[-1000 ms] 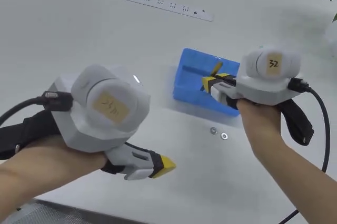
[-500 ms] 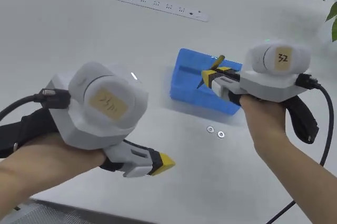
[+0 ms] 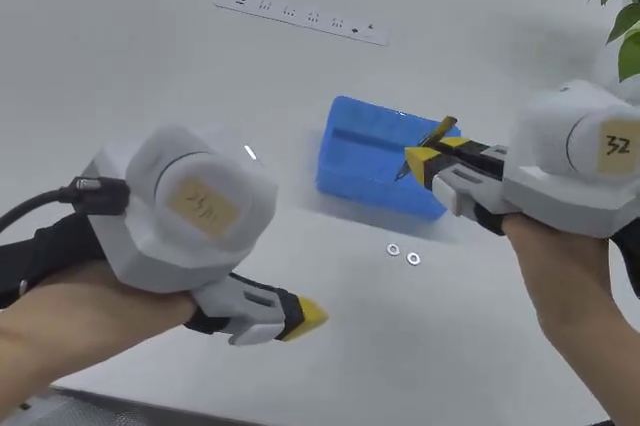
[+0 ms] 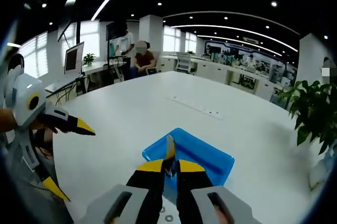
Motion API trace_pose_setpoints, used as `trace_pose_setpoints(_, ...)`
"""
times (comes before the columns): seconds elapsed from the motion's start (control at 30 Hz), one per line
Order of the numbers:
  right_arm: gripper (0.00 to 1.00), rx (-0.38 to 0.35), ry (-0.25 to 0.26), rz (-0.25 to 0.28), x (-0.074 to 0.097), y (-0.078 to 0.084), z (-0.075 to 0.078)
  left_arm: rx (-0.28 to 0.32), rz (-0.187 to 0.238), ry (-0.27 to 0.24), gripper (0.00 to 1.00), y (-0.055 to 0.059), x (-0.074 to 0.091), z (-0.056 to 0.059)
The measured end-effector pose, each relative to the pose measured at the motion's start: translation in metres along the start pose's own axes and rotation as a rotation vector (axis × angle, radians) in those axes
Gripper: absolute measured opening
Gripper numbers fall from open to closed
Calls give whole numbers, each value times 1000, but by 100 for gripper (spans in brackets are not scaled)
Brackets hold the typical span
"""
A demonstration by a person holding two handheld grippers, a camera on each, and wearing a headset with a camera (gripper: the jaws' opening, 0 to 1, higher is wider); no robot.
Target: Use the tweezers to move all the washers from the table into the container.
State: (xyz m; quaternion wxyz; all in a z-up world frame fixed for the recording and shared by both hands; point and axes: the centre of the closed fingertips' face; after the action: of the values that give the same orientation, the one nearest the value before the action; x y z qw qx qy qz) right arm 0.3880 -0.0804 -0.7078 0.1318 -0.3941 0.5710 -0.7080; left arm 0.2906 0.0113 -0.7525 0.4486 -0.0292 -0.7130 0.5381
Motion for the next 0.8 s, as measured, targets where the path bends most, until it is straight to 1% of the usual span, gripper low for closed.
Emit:
trace_pose_setpoints(0.17, 4, -50, 11, -24, 8, 16, 0, -1, 3, 0, 98, -1, 0, 1)
trace_pose_setpoints(0.2, 4, -52, 12, -30, 9, 20, 0, -1, 3, 0, 98, -1, 0, 1)
trace_pose_setpoints(0.27, 4, -53, 13, -59, 10, 31, -1, -3, -1, 0, 98, 0, -1, 1)
trace_pose_setpoints(0.33, 4, -59, 11, -66, 11, 36, -2, -4, -3, 1, 98, 0, 0, 1)
trace_pose_setpoints(0.5, 5, -60, 0, -95, 6, 49, -3, -6, -5, 2, 98, 0, -1, 1)
trace_pose_setpoints(0.67, 5, -72, -12, -125, 0, 63, -7, -6, -6, 2, 98, 0, -1, 2)
trace_pose_setpoints(0.8, 5, -69, -15, -139, -3, 68, -7, -5, -17, 0, 98, 4, -1, 1)
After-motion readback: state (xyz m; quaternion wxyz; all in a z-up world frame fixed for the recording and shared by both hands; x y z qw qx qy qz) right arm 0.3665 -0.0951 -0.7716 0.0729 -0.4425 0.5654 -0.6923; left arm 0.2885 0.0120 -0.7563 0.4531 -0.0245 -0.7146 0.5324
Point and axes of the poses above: the centre of the closed fingertips' face, and the gripper's own axes: x roughly backward along the fingers, z roughly to its right, y roughly out of its underside, and after that the axes turned 7 degrees about z, right-handed
